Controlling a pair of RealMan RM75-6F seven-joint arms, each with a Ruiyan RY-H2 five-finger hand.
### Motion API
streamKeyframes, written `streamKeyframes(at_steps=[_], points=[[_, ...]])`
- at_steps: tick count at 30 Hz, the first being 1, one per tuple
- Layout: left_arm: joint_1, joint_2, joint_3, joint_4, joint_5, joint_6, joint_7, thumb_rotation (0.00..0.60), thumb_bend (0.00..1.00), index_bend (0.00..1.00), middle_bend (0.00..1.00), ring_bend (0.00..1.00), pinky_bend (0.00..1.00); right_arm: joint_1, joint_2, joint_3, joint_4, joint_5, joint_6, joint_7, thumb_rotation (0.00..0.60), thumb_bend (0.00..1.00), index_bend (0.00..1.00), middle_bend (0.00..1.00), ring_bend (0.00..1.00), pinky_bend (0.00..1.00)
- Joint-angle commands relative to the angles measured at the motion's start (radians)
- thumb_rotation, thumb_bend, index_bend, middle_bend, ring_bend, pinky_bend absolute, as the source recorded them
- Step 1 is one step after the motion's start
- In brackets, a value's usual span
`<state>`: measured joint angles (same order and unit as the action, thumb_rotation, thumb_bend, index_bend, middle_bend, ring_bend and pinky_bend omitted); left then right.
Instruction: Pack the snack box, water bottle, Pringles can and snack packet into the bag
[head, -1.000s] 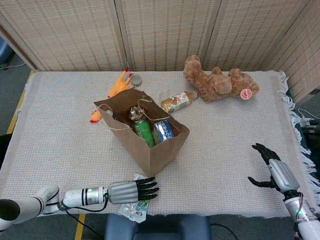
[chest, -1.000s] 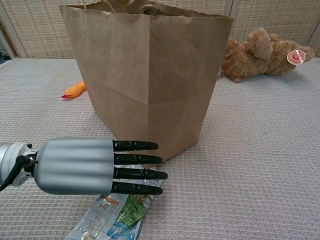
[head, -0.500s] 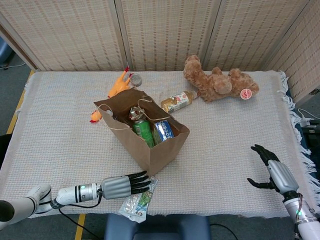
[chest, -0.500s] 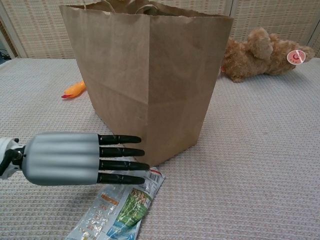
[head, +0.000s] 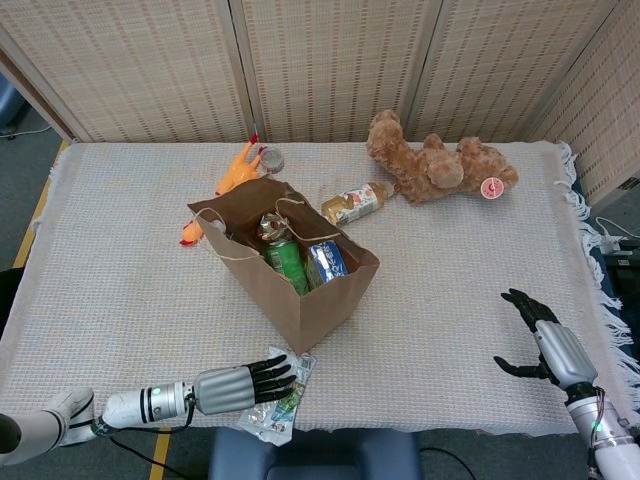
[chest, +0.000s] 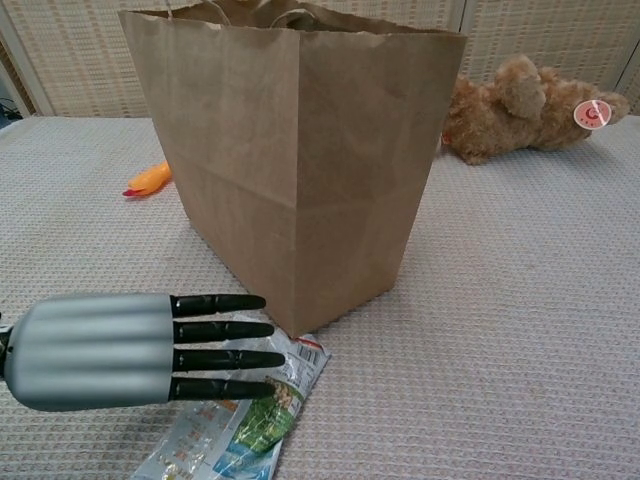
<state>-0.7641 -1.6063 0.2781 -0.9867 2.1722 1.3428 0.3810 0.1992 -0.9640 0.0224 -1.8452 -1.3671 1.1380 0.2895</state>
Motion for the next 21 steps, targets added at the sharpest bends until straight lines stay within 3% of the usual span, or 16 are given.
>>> streamKeyframes(at_steps=[1, 21], points=[[0.005, -0.003, 0.004, 0.000, 0.005, -0.001, 0.017, 0.600, 0.36, 0.00, 0.00, 0.00, 0.00, 0.000, 0.000, 0.001, -0.002, 0.001, 0.000, 0.002, 0.600, 0.14, 0.10, 0.00, 0.00, 0.00], [0.013, -0.022, 0.021, -0.019, 0.026, -0.047, 0.078, 0.600, 0.36, 0.00, 0.00, 0.00, 0.00, 0.000, 0.002, 0.004, -0.002, 0.002, -0.001, 0.012, 0.600, 0.14, 0.11, 0.00, 0.00, 0.00]])
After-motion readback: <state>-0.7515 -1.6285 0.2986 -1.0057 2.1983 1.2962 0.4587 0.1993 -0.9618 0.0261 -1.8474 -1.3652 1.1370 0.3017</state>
